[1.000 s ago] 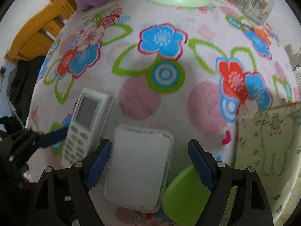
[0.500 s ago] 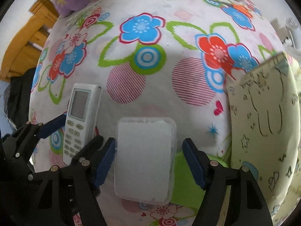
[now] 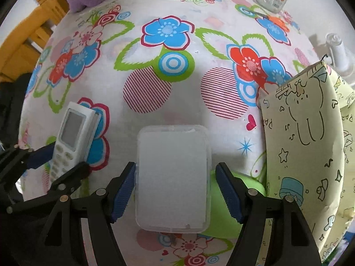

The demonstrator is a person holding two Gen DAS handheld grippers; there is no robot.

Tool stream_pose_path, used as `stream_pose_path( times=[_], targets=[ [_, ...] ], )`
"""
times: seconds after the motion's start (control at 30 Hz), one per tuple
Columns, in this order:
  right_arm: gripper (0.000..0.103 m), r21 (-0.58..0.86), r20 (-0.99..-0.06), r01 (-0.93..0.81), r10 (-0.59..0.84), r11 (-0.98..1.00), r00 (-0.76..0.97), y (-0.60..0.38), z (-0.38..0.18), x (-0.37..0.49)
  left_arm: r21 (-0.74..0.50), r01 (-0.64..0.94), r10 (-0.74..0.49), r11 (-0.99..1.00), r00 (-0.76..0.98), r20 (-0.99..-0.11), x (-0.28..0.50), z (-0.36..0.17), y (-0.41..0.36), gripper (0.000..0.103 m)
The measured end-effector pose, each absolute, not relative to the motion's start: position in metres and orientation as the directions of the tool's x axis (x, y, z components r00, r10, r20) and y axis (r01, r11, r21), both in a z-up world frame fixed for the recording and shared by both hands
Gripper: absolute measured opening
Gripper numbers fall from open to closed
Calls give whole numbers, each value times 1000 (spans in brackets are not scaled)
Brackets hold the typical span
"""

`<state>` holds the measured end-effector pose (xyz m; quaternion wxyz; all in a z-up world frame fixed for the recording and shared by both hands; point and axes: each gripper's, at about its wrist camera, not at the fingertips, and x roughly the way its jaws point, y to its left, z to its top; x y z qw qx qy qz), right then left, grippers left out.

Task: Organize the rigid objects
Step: 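Lift the remote and the clear container and carry them over the fabric box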

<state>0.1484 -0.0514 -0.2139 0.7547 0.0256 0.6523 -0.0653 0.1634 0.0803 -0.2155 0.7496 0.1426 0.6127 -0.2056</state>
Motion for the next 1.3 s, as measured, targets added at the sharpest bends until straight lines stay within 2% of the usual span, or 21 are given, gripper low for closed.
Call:
stream_pose_path(
  times=[0.1, 0.17, 0.33, 0.83, 1.3],
  targets=[
    [62, -116, -979, 100, -131, 988, 155, -43, -215, 145, -84, 464, -171, 882, 150, -974, 161, -214, 87, 45],
    [61, -150, -975, 67, -159, 986, 157, -36, -216, 142, -110, 451, -194, 886, 143, -971, 161, -211, 91, 45],
    [61, -95, -978, 112, -114, 989, 172, -32, -210, 138, -108, 448, -200, 887, 162, -966, 156, -201, 96, 45],
    [61, -86, -948, 117, -117, 989, 295, -17, -140, 112, -80, 448, -222, 891, 273, -936, 131, -137, 104, 45],
    [61, -80, -915, 183, -145, 980, 377, -48, -77, 90, -42, 507, -252, 861, 354, -901, 118, -76, 66, 45]
  ],
)
